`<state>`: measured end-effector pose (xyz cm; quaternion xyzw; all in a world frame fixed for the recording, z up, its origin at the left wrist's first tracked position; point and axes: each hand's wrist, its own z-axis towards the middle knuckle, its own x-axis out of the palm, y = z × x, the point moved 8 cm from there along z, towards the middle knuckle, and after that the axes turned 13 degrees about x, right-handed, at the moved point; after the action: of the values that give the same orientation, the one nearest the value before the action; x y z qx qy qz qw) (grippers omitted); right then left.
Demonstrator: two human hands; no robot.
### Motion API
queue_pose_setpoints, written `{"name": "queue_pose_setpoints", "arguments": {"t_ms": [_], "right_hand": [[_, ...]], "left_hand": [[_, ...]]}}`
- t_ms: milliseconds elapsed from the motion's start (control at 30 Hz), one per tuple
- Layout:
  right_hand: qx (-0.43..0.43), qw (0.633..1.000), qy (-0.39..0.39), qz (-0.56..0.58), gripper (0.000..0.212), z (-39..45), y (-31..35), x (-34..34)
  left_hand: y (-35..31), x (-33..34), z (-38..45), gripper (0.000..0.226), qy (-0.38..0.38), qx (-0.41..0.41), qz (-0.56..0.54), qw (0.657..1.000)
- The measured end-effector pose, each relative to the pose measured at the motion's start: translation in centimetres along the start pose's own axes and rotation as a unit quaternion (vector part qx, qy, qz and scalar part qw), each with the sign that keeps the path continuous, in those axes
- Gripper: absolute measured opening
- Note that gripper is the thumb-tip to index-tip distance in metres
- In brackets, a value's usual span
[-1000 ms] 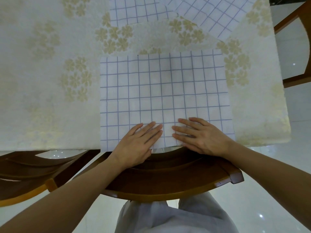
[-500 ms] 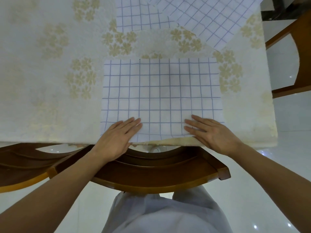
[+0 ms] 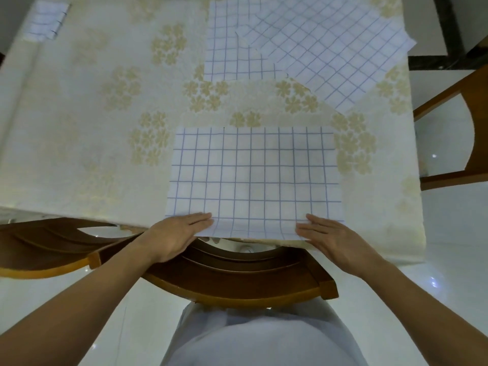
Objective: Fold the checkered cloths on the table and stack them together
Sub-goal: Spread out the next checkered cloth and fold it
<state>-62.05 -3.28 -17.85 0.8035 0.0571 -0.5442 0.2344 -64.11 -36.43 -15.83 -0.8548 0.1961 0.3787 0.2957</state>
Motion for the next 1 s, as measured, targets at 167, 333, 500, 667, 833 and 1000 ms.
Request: {"name": "queue_pose_setpoints", "arguments": {"t_ms": [167,333,500,667,833,1000], "right_hand": [[0.05,0.996,0.063,0.049,0.042,0.7,-0.2,-2.1],[0.036,0.999,0.017,0.032,0.04,4.3,0.1,-6.9],[0.005,0.995,-0.096,-0.018,0.029,8.9,-1.7,-9.4],[0.04,0.991,-0.119,-0.046,0.041,13.3,-3.8,-10.3],[0.062,0.991,-0.109,-0.042,0.04,17.4,-5.5,-9.8],[0.067,0.99,-0.115,-0.048,0.039,20.1,-6.8,-8.8]], "left_hand": [[-1.4,-0.8,-1.1,0.055,-0.013,-0.05,-0.001,0.999],[-0.3,-4.3,-0.5,0.052,-0.078,-0.078,0.028,0.993],[3.6,-6.1,2.0,0.072,-0.109,-0.086,0.071,0.988],[7.3,-8.1,4.9,0.064,-0.137,-0.1,0.069,0.983],[10.4,-9.8,8.5,0.062,-0.152,-0.076,0.072,0.983],[12.8,-11.3,10.8,0.057,-0.164,-0.07,0.093,0.98]]}}
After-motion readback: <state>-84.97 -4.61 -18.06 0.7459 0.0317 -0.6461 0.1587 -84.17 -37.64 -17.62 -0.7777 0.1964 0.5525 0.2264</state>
